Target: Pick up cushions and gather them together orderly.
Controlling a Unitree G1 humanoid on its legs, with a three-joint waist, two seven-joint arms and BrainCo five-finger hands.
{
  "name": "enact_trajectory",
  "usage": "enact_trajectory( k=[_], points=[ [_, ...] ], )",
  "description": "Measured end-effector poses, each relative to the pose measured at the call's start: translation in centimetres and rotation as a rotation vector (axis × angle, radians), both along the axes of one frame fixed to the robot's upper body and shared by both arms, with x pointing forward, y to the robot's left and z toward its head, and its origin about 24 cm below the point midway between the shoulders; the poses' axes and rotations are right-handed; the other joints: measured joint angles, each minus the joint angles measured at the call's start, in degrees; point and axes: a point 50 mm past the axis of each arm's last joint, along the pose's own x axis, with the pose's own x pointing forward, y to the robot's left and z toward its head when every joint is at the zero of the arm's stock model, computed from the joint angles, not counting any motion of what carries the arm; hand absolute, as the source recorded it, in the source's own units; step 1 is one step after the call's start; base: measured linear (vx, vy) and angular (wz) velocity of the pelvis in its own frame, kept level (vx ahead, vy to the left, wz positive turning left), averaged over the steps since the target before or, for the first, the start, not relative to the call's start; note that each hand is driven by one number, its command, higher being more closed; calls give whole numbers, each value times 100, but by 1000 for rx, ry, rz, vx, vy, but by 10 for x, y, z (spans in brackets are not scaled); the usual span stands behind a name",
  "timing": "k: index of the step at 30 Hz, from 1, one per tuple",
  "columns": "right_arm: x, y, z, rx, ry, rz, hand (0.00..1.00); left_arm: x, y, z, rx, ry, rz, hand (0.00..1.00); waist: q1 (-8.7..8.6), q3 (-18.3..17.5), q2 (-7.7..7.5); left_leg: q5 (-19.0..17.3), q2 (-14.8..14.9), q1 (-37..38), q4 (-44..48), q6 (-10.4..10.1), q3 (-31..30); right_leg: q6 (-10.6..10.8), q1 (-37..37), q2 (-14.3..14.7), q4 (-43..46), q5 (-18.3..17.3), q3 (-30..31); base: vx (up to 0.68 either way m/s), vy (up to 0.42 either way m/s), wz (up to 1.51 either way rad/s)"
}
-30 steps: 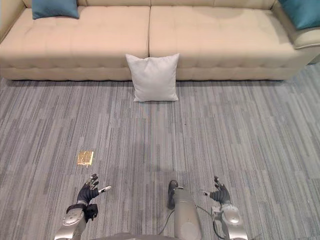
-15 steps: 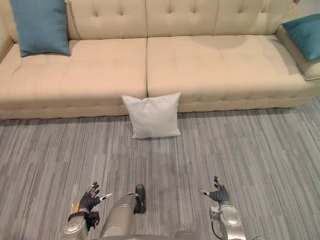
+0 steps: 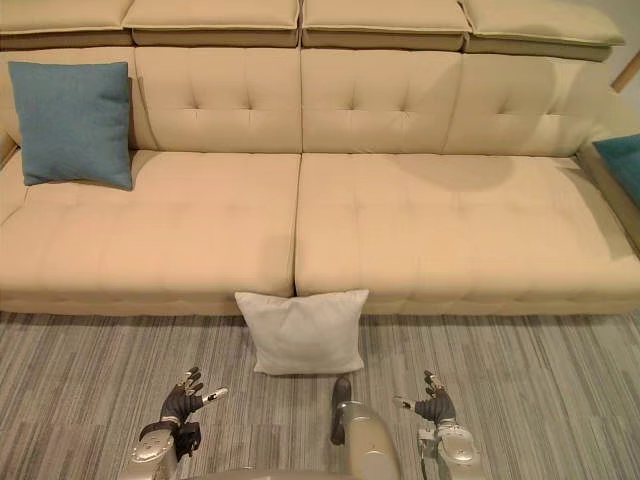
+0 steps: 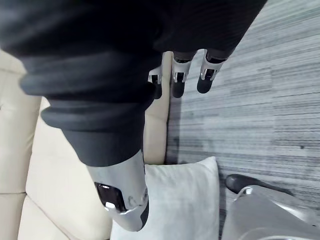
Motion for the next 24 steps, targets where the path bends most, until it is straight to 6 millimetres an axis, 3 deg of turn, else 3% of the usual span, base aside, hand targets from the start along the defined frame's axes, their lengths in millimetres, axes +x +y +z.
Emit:
enact_trajectory(
  k=[1,3,5,6,7,8,12,18,21,24],
  points=[
    [3,5,2,11,-24,0,0,-3,-4,-2,-13,5,3,0,4,15,-51,-99,179,-263,518,160,184,-62,364,28,-136,-82,-31,400,-143,2],
    [8,8,6,25,-62,-8,0,-3,-11,-2,-33,2,6,0,97,12,-94,-210,256,-472,154,351,562,-65,724,10,-401,-94,24,343,-100,-18],
    [10,8,8,25,-77,-12,0,-1,-15,-1,-44,-11,6,0,148,13,-80,-282,232,-673,-668,469,732,-24,945,19,-633,-107,124,288,-7,-26],
    [11,6,8,27,-80,-28,0,-1,-16,-1,-45,-9,5,0,143,-16,6,-272,116,-687,-1565,456,712,28,979,19,-638,-112,149,268,75,-24],
    [8,2,7,23,-71,-43,0,-1,-19,-2,-50,-5,-2,0,133,-26,49,-22,4,-558,-2657,406,657,98,976,68,-625,-154,233,246,100,-27],
    [7,-1,7,17,-66,-49,0,-2,-20,-3,-53,-2,-5,0,133,-50,180,264,3,-521,-2994,494,635,170,981,134,-599,-200,271,217,143,-39],
    [-7,2,-3,30,-7,-63,0,-2,-11,-3,-22,14,-17,0,117,-95,-34,243,-360,-308,-3527,537,722,447,842,-151,-503,-377,518,173,133,-13],
    [-13,2,-11,35,43,-70,0,-1,6,-1,32,22,-28,0,128,-90,-48,262,-609,-293,-3726,598,789,596,715,-318,-499,-444,639,85,69,-6],
    [12,2,-2,17,-15,-73,0,12,15,7,69,-12,-29,0,149,154,-44,255,-596,-591,-3506,607,826,603,364,-366,-219,-449,716,18,32,-9],
    [46,3,15,-3,-111,-69,0,41,15,21,78,-97,-22,0,196,621,1,111,-410,-1364,-2679,733,854,622,-368,-365,498,-470,730,-92,18,-4]
  ],
)
